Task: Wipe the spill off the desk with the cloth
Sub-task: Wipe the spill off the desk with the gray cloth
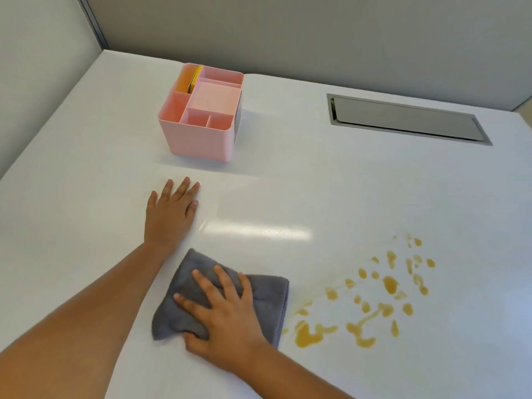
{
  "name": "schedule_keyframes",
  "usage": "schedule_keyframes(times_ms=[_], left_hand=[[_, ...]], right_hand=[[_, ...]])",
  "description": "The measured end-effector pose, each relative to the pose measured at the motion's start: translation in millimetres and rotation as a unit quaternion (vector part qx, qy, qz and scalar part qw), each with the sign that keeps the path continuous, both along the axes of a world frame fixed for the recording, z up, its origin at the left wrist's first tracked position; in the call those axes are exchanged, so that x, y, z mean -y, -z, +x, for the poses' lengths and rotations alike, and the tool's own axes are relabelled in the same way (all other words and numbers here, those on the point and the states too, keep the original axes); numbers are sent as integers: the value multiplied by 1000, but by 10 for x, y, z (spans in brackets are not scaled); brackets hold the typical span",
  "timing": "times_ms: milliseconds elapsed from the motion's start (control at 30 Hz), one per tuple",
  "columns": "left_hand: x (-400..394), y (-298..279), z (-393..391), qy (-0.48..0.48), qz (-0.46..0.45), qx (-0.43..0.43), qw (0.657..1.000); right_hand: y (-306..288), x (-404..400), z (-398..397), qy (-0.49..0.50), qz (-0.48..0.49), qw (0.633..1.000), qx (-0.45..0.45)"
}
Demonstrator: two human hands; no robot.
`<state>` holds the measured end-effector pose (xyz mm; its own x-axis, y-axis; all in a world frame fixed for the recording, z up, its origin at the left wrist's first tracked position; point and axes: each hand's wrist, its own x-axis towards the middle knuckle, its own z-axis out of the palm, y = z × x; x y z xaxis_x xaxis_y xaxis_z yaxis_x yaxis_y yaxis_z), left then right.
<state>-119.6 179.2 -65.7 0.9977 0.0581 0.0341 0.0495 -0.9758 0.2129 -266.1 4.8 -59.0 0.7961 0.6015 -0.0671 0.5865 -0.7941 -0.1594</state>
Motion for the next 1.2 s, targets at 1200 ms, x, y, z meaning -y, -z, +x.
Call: schedule_keyframes(times_ms=[1200], left_hand=[[7,13,-27,-10,-26,21,999]], right_hand=[[-32,1974,-155,196,-27,980,18]])
